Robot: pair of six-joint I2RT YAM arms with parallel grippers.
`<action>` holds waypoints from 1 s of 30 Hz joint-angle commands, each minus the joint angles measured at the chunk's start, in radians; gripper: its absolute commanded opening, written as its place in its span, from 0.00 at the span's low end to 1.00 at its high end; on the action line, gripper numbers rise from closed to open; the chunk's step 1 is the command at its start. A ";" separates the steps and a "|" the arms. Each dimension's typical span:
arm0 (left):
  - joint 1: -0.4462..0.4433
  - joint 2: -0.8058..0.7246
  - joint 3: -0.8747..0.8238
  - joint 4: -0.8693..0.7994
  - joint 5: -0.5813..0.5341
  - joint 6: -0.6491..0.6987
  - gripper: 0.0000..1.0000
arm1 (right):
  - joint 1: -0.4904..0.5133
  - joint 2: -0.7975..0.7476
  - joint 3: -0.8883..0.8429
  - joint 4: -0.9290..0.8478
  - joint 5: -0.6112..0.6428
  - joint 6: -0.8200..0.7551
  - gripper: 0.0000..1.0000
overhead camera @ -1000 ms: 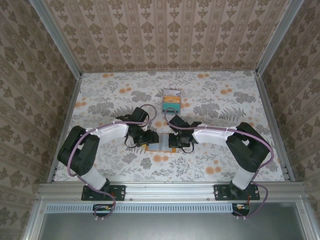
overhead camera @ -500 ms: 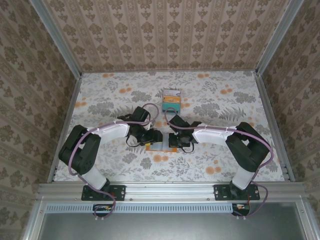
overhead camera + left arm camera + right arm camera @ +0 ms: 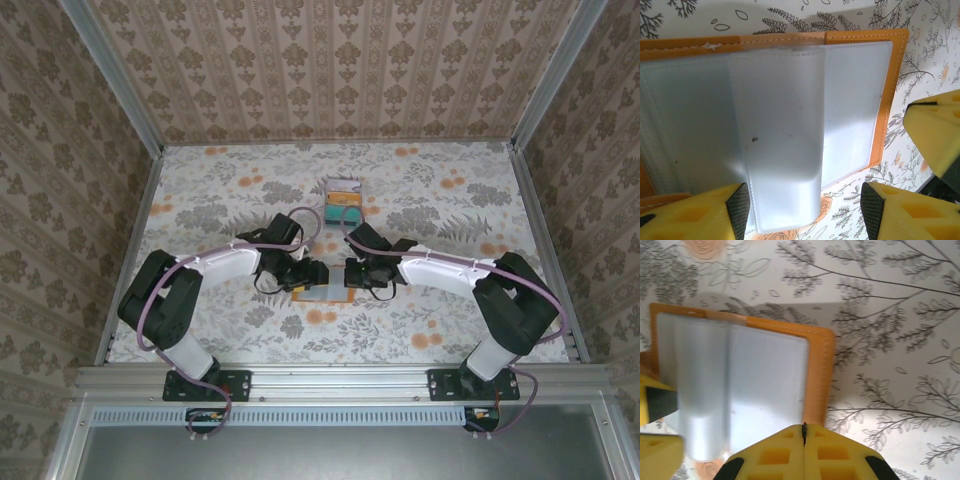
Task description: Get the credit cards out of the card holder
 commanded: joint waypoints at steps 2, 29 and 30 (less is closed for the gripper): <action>-0.004 0.006 0.018 -0.021 -0.012 0.024 0.64 | -0.005 0.030 -0.049 0.024 -0.028 0.020 0.03; 0.050 -0.119 0.008 -0.079 -0.179 0.015 0.69 | 0.008 0.003 0.000 0.052 -0.047 0.029 0.12; 0.058 -0.122 0.007 -0.077 -0.176 0.015 0.70 | 0.008 0.002 0.008 0.053 -0.050 0.030 0.12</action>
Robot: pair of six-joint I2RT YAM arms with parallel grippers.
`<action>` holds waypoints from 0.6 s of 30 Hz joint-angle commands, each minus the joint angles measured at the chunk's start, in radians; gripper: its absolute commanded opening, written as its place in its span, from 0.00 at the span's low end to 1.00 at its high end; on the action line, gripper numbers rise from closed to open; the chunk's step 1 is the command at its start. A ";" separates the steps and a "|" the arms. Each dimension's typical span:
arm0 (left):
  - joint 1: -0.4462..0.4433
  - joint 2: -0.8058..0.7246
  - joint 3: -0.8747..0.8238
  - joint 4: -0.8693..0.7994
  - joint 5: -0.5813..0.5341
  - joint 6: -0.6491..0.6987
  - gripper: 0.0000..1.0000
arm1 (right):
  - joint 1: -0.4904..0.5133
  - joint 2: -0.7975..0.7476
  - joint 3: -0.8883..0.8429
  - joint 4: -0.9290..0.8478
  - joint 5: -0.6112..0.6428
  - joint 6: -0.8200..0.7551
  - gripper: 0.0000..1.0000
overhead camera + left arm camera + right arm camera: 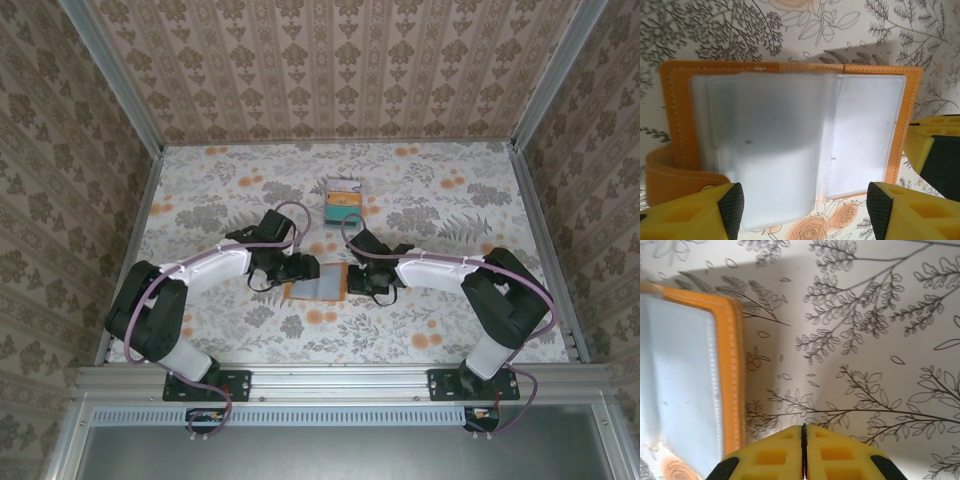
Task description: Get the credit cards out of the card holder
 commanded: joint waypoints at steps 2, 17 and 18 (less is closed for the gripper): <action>0.040 -0.026 0.009 -0.004 -0.002 0.020 0.70 | 0.010 -0.040 0.056 0.009 -0.024 0.022 0.13; 0.064 0.042 0.038 0.006 0.029 0.048 0.70 | 0.012 0.079 0.076 0.026 -0.044 0.022 0.14; 0.064 0.048 0.040 0.005 0.029 0.050 0.70 | 0.013 0.083 0.075 0.024 -0.041 0.022 0.13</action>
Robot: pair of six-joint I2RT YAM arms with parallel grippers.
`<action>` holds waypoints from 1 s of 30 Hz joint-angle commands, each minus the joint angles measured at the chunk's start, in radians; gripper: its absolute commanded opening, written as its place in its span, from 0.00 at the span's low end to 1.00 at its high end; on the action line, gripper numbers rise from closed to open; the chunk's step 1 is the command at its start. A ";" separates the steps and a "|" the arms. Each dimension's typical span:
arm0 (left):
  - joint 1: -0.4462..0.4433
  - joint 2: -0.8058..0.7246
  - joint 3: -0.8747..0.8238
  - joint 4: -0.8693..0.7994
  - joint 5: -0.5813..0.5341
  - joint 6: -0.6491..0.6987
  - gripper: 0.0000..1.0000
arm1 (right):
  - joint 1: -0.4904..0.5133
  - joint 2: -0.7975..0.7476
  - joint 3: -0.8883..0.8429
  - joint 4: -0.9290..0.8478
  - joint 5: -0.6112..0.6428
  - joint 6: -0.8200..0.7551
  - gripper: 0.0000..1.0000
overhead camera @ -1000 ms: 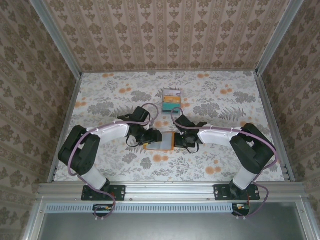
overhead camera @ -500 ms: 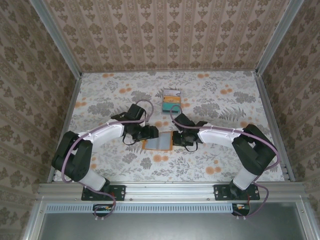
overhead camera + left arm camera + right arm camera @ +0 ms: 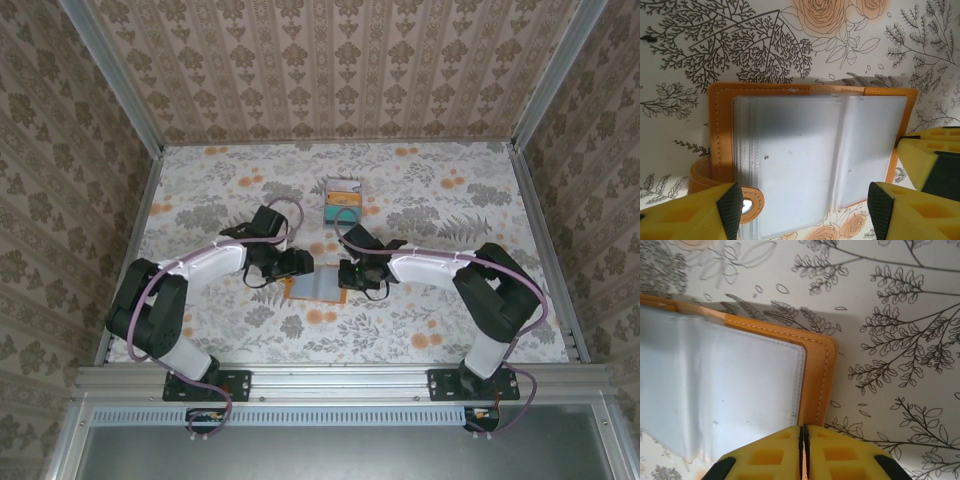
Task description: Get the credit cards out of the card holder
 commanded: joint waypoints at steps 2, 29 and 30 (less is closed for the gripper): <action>0.006 0.037 0.037 0.003 0.016 0.033 0.70 | 0.005 0.021 0.012 -0.007 -0.009 0.008 0.13; -0.061 0.126 0.090 0.024 0.157 0.089 0.71 | 0.015 0.057 0.007 0.004 -0.024 0.022 0.12; -0.064 0.123 0.090 0.028 0.168 0.089 0.72 | 0.015 0.057 0.008 0.004 -0.025 0.021 0.12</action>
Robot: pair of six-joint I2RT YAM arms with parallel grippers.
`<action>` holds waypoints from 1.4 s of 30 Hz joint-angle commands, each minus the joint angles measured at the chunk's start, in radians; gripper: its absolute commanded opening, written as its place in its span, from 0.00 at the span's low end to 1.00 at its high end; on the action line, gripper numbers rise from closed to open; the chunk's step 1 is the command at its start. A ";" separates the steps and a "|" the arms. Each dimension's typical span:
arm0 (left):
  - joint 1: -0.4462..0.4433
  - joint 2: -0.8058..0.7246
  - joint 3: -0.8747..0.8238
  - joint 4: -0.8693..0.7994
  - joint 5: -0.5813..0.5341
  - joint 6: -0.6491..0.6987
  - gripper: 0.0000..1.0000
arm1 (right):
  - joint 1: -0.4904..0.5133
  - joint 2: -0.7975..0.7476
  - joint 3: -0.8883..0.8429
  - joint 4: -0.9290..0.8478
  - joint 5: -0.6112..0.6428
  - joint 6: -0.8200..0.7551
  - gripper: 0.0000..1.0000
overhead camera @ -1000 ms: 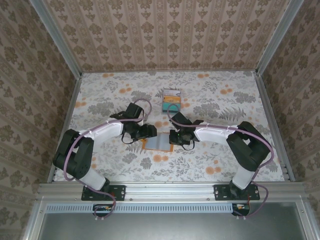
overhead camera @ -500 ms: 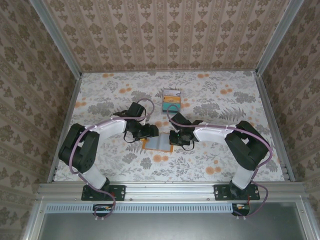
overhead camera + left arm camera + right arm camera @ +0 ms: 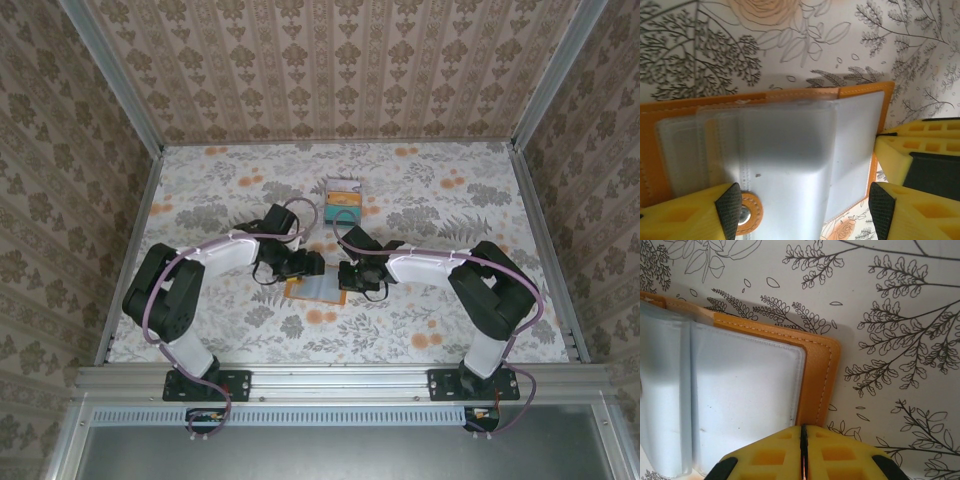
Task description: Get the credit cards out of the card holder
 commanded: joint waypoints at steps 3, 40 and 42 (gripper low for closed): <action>-0.027 0.000 0.021 0.027 0.111 0.026 0.75 | 0.009 0.040 0.008 0.002 -0.025 0.020 0.12; 0.026 0.022 0.004 -0.051 -0.020 0.007 0.77 | 0.010 0.043 -0.001 0.012 -0.026 0.027 0.13; 0.017 0.027 0.007 -0.048 -0.010 0.007 0.77 | 0.010 0.045 0.001 0.015 -0.028 0.028 0.13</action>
